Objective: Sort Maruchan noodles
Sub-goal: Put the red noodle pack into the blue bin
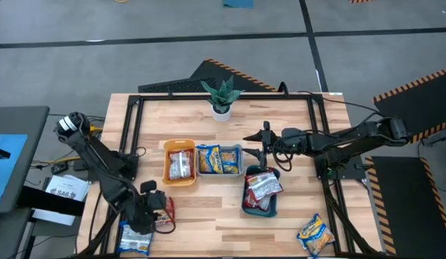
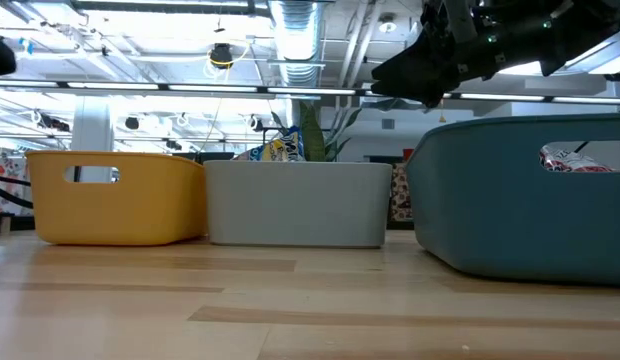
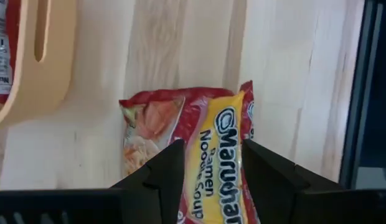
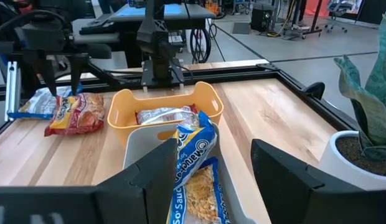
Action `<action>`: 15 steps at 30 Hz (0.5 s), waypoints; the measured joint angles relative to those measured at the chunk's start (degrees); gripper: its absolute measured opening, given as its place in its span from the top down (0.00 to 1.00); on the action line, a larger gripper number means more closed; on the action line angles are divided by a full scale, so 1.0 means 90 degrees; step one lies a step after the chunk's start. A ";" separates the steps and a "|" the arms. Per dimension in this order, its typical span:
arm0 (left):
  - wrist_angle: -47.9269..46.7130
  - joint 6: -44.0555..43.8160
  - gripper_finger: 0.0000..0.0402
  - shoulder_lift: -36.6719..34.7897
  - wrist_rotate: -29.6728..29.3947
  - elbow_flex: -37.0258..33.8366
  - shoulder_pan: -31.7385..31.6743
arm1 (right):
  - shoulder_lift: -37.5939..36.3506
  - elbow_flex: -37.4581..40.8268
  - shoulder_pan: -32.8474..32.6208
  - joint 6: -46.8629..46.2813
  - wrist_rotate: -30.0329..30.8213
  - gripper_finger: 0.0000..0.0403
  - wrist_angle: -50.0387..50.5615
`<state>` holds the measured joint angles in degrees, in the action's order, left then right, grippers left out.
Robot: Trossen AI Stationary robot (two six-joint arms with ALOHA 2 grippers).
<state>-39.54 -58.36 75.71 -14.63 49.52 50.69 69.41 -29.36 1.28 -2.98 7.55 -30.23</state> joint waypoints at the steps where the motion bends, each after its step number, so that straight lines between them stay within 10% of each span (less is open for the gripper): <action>1: -0.0025 0.0008 0.63 0.0019 -0.0088 0.0000 0.0041 | 0.0000 0.0000 0.0000 0.0000 0.0000 0.44 0.0000; 15: 0.0051 0.0176 0.43 0.0051 -0.0113 -0.0334 0.0098 | 0.0000 0.0000 0.0000 0.0000 0.0000 0.44 0.0032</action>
<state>-39.08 -56.77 76.17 -15.65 46.51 51.57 69.41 -29.36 1.28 -2.98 7.55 -29.94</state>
